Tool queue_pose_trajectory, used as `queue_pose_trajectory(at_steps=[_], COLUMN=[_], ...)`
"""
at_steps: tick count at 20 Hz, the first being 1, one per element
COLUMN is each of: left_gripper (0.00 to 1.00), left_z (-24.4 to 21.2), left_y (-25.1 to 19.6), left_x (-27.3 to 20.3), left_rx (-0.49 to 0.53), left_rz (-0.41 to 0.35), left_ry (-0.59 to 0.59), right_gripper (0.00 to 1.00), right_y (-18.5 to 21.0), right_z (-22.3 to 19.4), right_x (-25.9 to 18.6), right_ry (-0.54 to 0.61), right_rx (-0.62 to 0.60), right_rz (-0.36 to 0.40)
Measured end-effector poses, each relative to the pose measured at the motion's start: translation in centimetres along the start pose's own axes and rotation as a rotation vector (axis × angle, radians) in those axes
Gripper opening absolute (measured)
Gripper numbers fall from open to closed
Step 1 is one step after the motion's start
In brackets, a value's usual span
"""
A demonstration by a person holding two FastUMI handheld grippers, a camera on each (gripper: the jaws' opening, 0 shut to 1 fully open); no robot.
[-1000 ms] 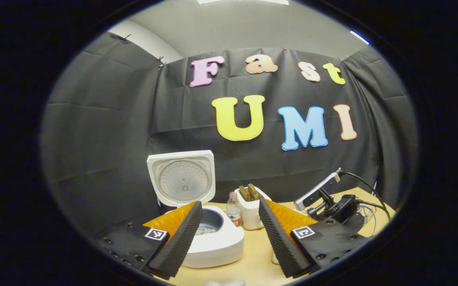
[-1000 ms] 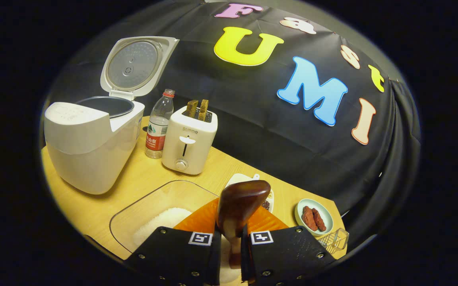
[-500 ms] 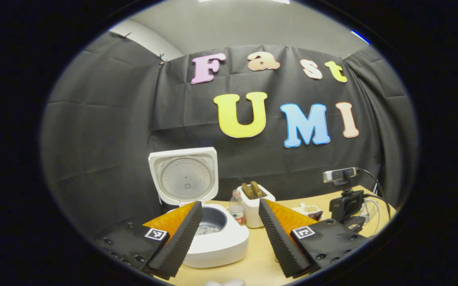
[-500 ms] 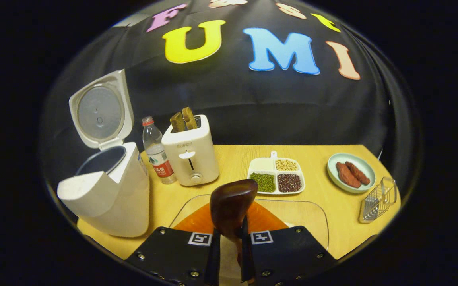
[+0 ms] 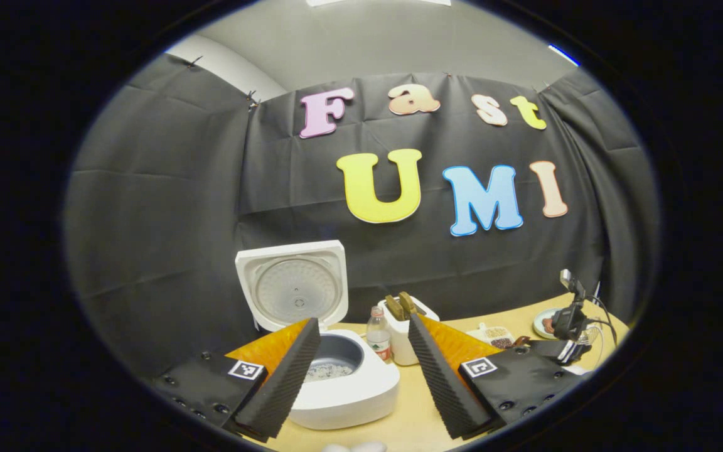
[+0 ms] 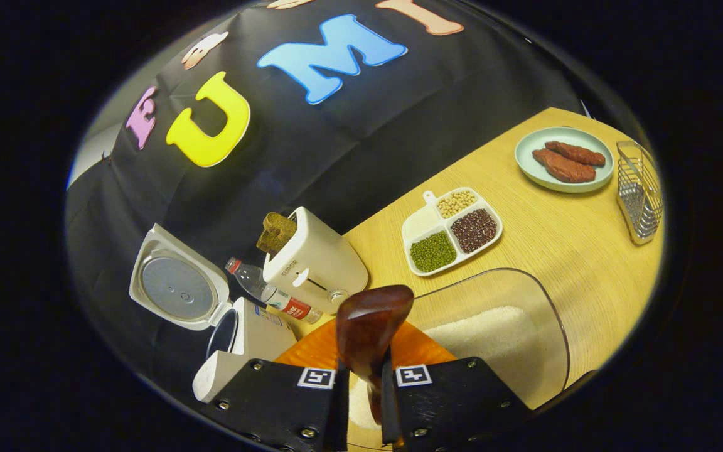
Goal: Close the left gripper, press the button to open the rice cooker; take a wooden spoon from the chopstick holder with the right hand, scoop a spoonful of rice and pour it into the rice cooker, then put the wooden spoon back into the chopstick holder.
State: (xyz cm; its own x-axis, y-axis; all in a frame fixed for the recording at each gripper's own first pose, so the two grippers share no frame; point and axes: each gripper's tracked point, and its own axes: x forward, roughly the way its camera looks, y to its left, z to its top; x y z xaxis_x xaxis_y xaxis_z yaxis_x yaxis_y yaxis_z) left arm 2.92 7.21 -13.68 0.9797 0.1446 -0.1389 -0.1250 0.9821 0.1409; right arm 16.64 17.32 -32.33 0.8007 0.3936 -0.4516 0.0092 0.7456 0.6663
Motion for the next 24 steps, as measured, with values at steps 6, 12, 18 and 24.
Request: queue_pose_trajectory(at_steps=[6,12,18,24], left_gripper=[0.99,0.99,0.99,0.97], left_z=[0.5,1.2,1.8,1.7], left_y=[-0.4,-1.1,-1.9,-1.4], left_x=[-0.1,-0.1,-0.2,-0.6], left_rx=[0.008,0.007,0.017,0.019], left_rz=[-0.004,-0.013,-0.026,-0.019], left_ry=[-0.009,-0.019,-0.032,-0.028], right_gripper=[0.21,0.21,0.21,0.21], right_y=[-0.6,-1.6,-2.1,0.9], right_z=[2.5,6.1,7.7,9.9], right_x=[-1.7,-4.4,-5.5,-7.1], right_ry=[-0.035,-0.111,-0.137,-0.168], right_rx=[0.129,0.225,0.245,0.251], right_rz=[0.040,0.070,0.069,0.105])
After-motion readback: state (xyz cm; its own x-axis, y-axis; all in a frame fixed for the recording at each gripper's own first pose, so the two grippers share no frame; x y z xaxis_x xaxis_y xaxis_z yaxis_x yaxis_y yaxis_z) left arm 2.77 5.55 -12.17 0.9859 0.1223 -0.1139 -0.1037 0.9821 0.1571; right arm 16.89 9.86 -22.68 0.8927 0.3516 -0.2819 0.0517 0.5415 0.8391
